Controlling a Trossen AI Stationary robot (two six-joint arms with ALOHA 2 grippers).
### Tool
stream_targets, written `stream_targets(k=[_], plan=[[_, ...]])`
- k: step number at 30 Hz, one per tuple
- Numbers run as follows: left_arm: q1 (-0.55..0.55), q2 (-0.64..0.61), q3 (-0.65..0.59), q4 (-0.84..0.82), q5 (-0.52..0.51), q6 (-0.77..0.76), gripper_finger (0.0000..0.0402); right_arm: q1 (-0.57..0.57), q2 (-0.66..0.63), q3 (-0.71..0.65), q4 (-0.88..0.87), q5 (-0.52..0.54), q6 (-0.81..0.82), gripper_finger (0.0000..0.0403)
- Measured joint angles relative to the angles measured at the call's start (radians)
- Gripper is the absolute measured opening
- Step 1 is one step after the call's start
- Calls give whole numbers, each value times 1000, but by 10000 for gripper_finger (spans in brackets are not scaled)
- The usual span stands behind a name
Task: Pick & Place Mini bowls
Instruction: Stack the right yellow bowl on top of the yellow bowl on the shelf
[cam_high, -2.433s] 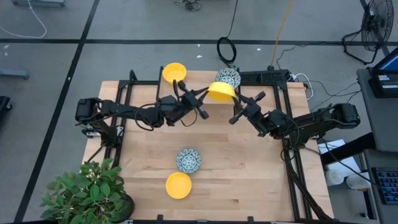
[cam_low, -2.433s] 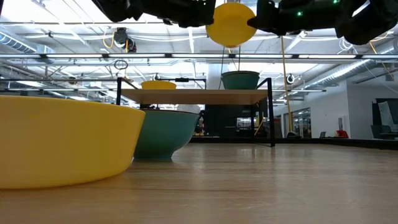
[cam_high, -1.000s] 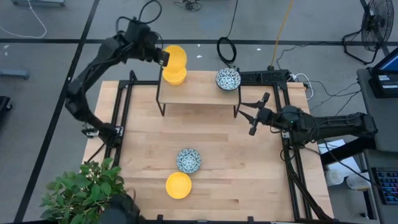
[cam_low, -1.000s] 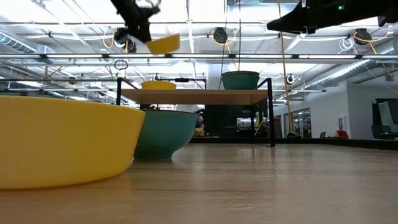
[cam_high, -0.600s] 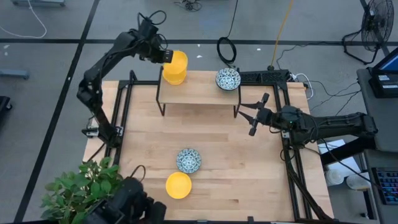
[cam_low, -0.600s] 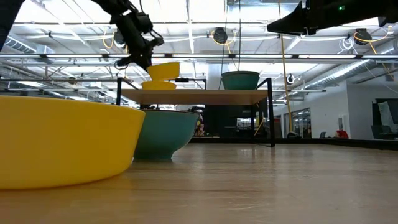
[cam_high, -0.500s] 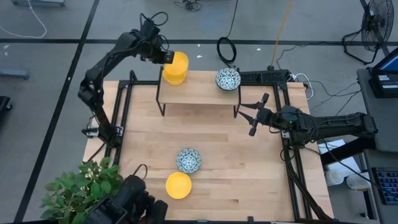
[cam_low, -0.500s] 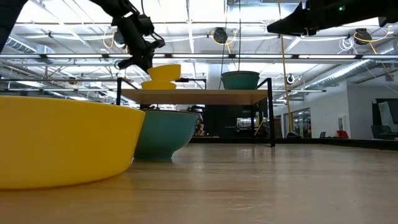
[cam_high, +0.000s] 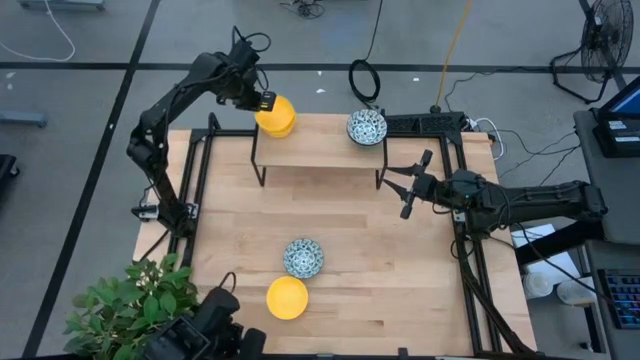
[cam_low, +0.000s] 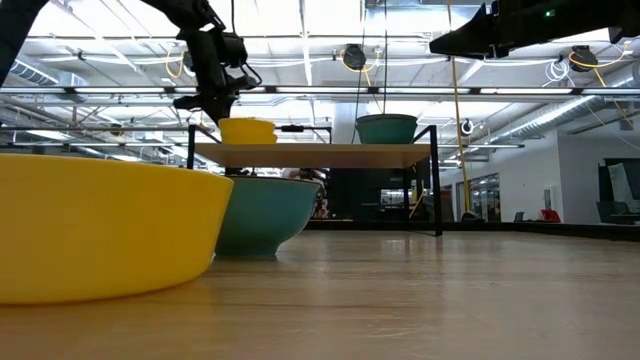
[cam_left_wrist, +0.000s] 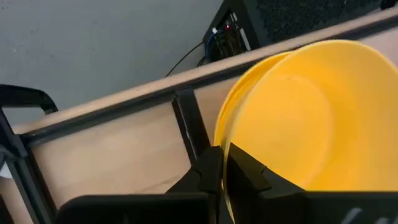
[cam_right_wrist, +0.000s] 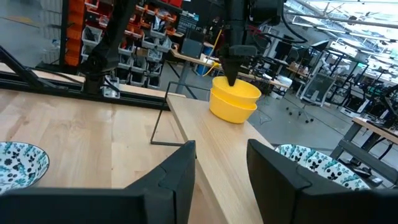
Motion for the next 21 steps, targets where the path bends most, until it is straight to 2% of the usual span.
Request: stream_targets(k=[5,13,21], plan=[[-21,0,-1,-32,29,9,5,0,0,0,0,0,4,130],[-34,0,-2,-60,28,18,27,0,0,0,0,0,4,130],[-34,0,-2,-60,27,18,9,0,0,0,0,0,5,130]])
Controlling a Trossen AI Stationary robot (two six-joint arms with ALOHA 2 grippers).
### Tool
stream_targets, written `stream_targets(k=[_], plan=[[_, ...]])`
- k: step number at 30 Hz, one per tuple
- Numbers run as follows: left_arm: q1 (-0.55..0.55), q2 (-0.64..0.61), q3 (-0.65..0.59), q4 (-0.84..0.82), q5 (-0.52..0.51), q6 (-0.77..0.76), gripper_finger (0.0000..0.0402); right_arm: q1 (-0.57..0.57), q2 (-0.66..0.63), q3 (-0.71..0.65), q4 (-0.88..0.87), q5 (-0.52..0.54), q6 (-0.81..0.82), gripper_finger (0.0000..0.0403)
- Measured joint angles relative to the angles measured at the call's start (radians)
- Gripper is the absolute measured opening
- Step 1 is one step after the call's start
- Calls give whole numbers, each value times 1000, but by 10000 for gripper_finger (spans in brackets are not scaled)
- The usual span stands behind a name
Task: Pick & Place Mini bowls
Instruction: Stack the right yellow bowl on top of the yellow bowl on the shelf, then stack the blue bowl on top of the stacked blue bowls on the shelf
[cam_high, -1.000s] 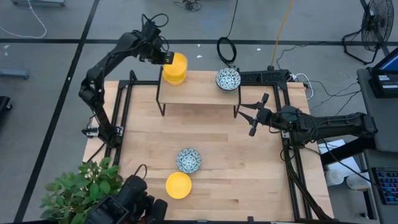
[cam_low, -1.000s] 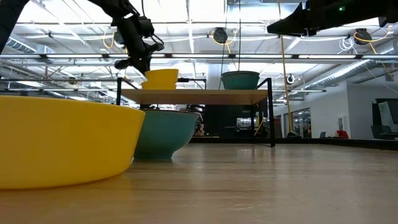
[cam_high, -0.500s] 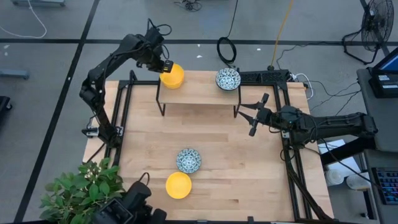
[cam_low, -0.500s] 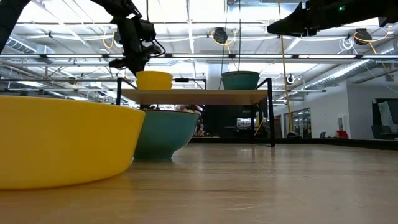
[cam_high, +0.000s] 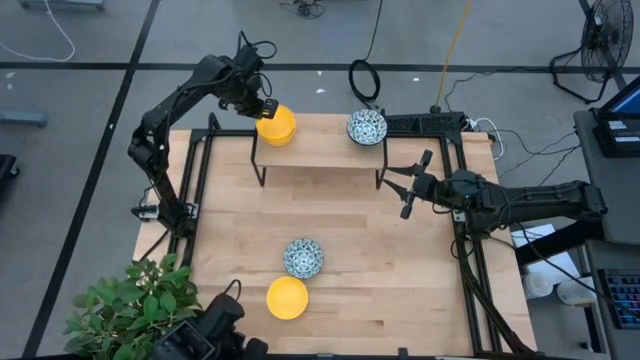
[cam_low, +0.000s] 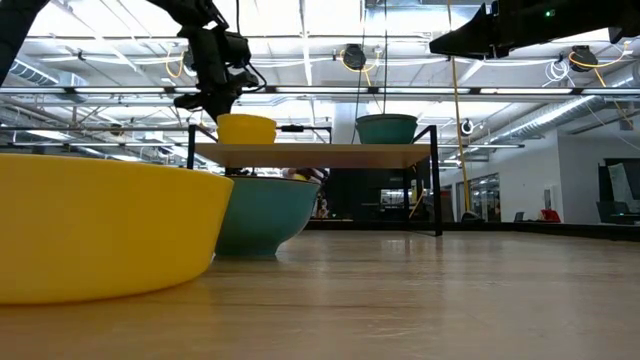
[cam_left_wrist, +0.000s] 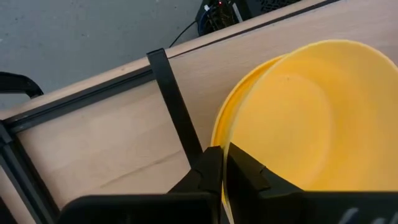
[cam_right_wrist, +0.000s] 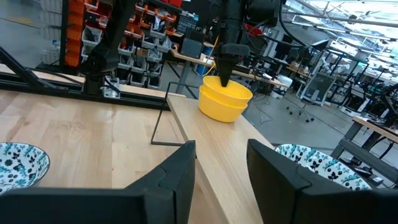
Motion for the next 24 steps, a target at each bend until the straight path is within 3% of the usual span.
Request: stream_targets(k=[3,14,24], plan=[[0,0,0,-1,0,0,30,0,0,0,0,0,0,130],[2,0,40,-5,2,27,175,0,0,0,0,0,0,130],[-52,-1,301,10,35,59,209,0,0,0,0,0,-3,130]])
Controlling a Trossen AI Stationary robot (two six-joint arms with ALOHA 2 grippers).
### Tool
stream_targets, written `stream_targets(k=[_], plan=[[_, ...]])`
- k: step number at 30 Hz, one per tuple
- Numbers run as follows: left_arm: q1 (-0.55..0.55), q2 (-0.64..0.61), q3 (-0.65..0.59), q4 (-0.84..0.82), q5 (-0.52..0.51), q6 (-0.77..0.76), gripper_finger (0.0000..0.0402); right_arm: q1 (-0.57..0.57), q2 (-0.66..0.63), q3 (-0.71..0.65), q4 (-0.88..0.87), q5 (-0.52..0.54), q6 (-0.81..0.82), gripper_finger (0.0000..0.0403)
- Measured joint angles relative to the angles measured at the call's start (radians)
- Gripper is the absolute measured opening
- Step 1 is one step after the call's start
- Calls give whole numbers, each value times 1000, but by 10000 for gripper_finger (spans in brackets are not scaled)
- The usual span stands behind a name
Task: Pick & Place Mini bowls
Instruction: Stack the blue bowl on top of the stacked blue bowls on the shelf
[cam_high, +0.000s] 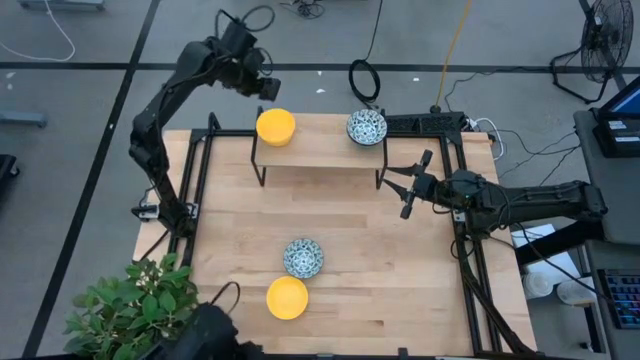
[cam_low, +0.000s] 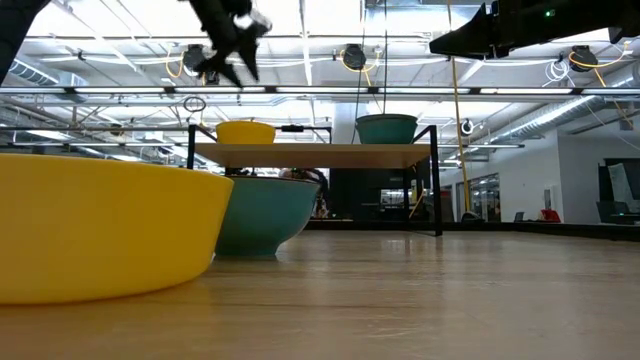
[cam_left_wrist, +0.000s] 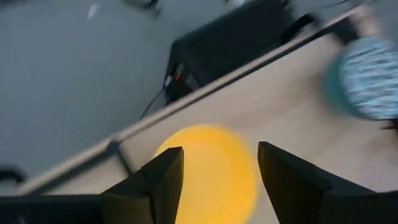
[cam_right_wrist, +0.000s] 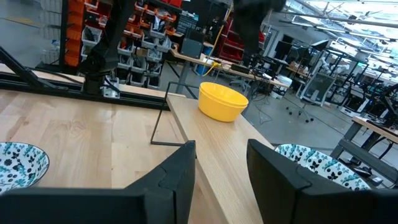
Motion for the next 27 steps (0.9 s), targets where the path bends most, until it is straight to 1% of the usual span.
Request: stream_targets(k=[5,8,11,13,18,19,21,24,27], plan=[[-94,-1,169,44,0,58,209,0,0,0,0,1,0,130],[-177,-22,232,101,12,102,209,0,0,0,5,2,0,130],[-287,-71,232,197,17,168,209,0,0,0,8,3,1,130],[-377,-106,232,221,0,216,209,0,0,0,8,3,1,130],[-645,-179,231,208,-80,288,209,0,0,0,14,3,20,130],[-706,-187,232,198,-114,298,209,0,0,0,14,3,27,130],[-842,-195,227,185,-237,306,209,0,0,0,13,3,29,130],[-1046,-193,192,184,-531,260,209,0,0,0,11,2,43,130],[-1219,-179,130,181,-781,219,209,0,0,0,11,2,55,130]])
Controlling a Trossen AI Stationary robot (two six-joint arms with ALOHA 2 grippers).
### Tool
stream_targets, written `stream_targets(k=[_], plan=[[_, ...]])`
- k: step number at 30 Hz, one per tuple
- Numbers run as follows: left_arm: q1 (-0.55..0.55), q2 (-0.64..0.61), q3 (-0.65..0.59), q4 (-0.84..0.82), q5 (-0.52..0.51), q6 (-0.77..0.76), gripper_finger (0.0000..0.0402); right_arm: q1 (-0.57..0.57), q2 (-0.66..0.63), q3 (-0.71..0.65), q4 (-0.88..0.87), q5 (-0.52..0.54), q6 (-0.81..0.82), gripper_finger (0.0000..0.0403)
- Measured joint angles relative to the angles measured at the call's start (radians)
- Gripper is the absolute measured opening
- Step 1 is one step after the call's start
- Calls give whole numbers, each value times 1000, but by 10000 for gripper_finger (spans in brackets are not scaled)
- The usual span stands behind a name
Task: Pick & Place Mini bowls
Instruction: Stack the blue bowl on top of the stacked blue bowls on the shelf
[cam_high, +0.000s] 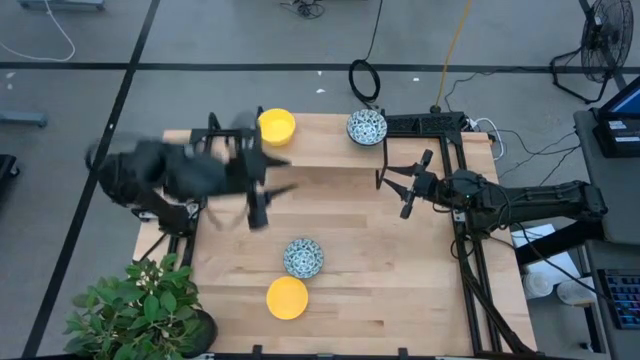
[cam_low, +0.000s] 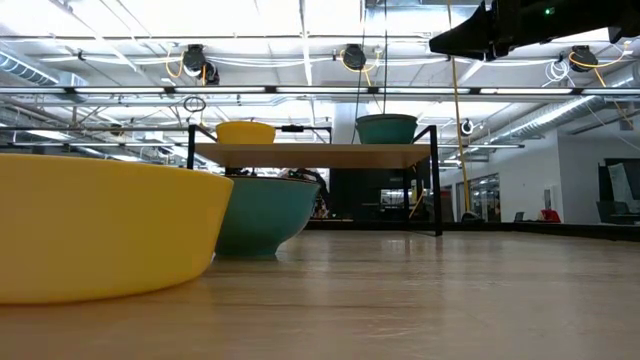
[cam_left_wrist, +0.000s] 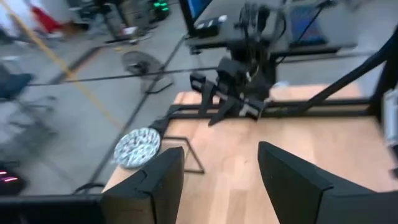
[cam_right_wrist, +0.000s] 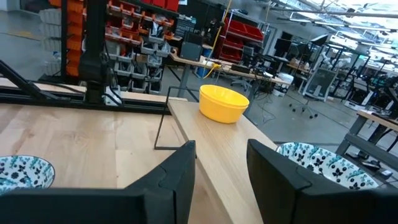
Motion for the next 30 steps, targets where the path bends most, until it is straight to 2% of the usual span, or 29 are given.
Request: stream_targets(k=[2,4,8,12,16,20,30], plan=[[-99,6,-56,0,-116,-37,209,0,0,0,0,0,4,130],[-189,7,-119,-1,-182,-79,209,0,2,0,2,-1,24,130],[-315,4,-268,2,-204,-209,209,0,2,0,4,-5,50,130],[-386,6,-427,84,-215,-332,209,0,2,0,6,-55,52,130],[-419,6,-569,130,-173,-435,209,0,3,0,22,-105,53,130],[-421,5,-703,177,-110,-547,209,0,3,0,35,-105,73,130],[-353,5,-940,181,-67,-793,209,0,3,0,29,-105,76,130]])
